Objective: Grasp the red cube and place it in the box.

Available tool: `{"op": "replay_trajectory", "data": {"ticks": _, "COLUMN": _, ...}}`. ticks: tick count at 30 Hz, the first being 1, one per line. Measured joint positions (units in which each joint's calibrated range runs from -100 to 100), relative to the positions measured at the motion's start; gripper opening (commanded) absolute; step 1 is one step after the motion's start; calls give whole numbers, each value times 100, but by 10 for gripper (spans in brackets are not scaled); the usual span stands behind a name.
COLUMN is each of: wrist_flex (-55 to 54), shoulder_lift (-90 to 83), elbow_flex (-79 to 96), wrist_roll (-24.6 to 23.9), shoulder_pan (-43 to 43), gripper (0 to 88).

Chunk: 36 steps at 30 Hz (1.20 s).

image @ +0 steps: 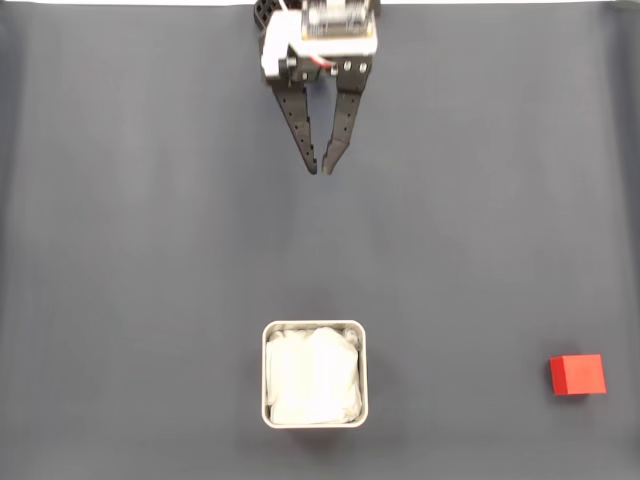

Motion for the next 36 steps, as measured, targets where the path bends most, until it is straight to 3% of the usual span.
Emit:
{"op": "replay_trajectory", "data": {"ticks": 14, "wrist_flex": 1225, "shoulder_lift": 1633, "elbow_flex": -2269, "wrist_roll": 73, "shoulder_pan": -52, "gripper": 0}}
{"op": "replay_trajectory", "data": {"ticks": 36, "wrist_flex": 1106, "shoulder_lift": 2675, "elbow_flex": -2948, "wrist_roll": 103, "shoulder_pan": -1217, "gripper": 0}}
